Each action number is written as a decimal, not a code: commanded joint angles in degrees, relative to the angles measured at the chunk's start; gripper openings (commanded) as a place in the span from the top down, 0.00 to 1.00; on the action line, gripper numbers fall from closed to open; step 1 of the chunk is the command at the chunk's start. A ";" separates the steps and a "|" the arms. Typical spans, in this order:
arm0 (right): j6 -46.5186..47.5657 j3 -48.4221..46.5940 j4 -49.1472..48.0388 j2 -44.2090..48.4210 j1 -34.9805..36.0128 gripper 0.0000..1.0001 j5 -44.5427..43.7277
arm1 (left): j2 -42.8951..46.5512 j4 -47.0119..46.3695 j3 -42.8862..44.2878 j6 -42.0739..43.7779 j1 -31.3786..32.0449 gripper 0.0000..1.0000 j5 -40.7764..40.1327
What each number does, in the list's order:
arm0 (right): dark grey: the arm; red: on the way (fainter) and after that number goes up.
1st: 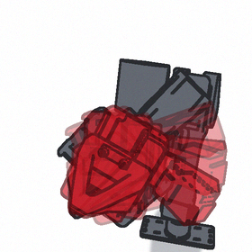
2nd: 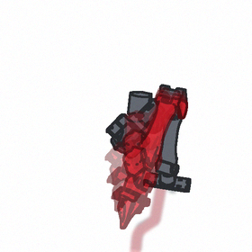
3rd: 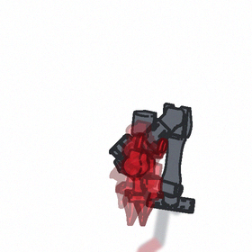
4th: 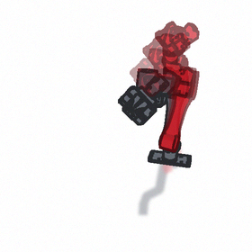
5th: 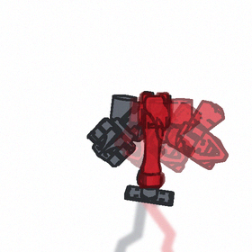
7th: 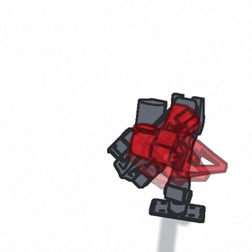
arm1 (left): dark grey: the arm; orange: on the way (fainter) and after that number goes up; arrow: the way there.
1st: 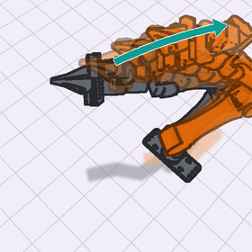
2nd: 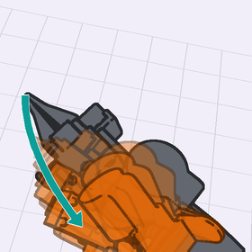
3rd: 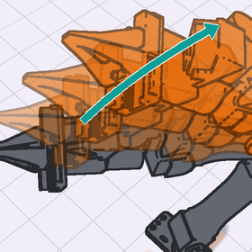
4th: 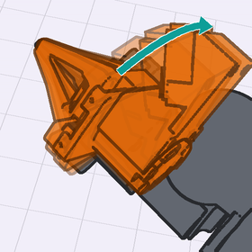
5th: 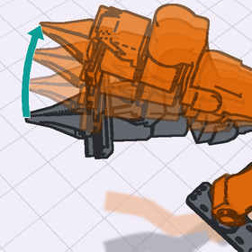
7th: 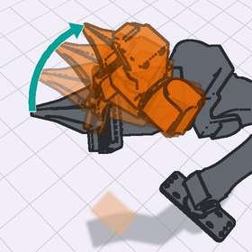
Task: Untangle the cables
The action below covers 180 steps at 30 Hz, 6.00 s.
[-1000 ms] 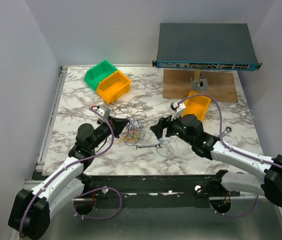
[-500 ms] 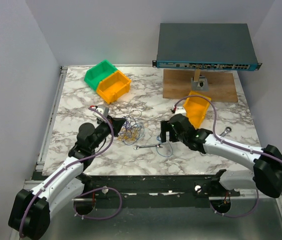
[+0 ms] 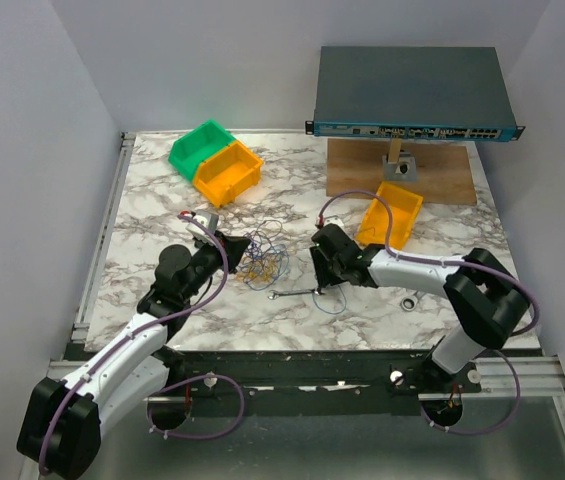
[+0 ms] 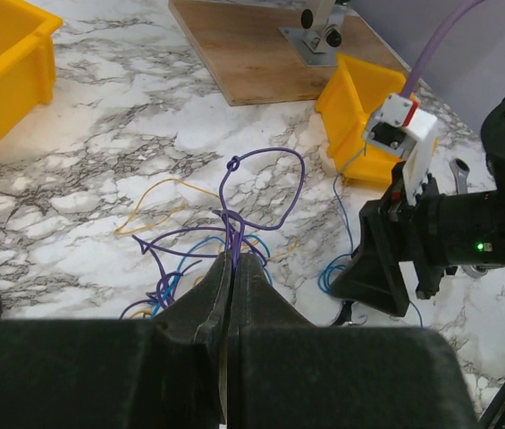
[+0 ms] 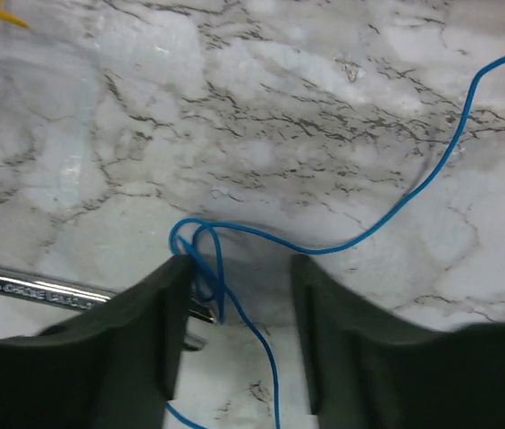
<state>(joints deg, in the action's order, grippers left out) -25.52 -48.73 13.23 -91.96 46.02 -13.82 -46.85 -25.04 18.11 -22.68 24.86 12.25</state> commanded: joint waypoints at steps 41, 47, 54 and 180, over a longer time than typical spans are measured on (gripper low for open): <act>-2.95 -15.97 5.25 9.44 -35.47 0.99 1.03 | 0.18 0.54 1.93 0.70 0.10 1.00 -1.44; -3.36 -13.08 3.01 10.51 -35.56 0.99 -3.89 | 0.54 0.60 1.80 0.70 0.10 1.00 -1.53; -4.48 -7.66 -4.56 6.39 -35.57 0.99 -0.55 | 0.27 0.43 1.91 0.62 0.10 1.00 -1.44; 0.72 15.78 -29.61 12.85 1.54 0.92 -23.07 | 15.15 4.91 -5.39 -6.77 0.19 1.00 -33.69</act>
<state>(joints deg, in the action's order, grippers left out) -25.89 -34.48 -16.91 -78.26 47.27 -33.93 -31.29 -19.94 12.08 -31.70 25.23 -18.74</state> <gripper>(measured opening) 0.081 0.009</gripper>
